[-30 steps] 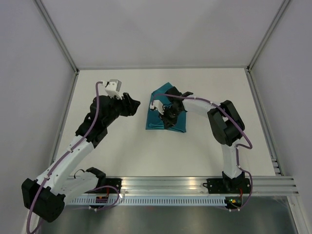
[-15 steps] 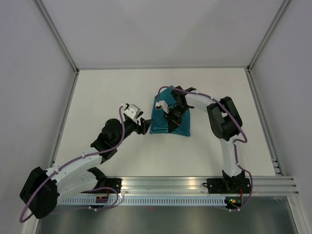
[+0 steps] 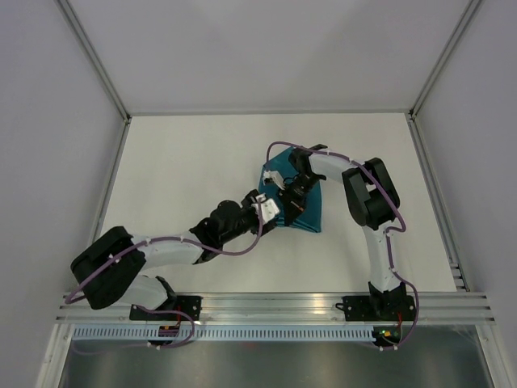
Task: Fold the napkin, place the utensils inside, and roll it up
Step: Roll the napkin with the utensil
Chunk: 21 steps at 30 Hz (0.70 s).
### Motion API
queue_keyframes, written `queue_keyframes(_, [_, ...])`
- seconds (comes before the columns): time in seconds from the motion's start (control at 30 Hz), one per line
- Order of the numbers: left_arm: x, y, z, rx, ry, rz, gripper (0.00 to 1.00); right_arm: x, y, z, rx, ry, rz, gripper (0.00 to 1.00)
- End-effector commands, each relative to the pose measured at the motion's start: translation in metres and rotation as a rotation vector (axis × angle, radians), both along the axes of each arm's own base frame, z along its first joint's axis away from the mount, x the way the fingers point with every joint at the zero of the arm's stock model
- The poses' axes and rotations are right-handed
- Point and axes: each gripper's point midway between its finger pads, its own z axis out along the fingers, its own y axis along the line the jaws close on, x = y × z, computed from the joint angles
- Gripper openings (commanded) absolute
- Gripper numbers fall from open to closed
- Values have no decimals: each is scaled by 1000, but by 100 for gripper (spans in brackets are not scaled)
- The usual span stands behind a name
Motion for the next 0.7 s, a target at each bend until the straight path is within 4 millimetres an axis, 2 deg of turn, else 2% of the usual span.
queue_keyframes(0.0, [7, -23, 10, 105, -172, -59, 75, 1, -26, -35, -100, -12, 60, 9])
queue_keyframes(0.17, [5, -37, -1, 171, -169, -118, 78, 3, -33, -35, -107, -9, 56, 9])
queue_keyframes(0.23, [0, -40, -22, 243, -136, -157, 79, 4, -36, -36, -109, -5, 52, 9])
queue_keyframes(0.33, [-1, -46, -39, 317, -138, -195, 81, 2, -41, -37, -110, 7, 58, 9])
queue_keyframes(0.67, [-5, -60, -74, 458, -125, -314, 89, 1, -47, -40, -111, 22, 62, 9])
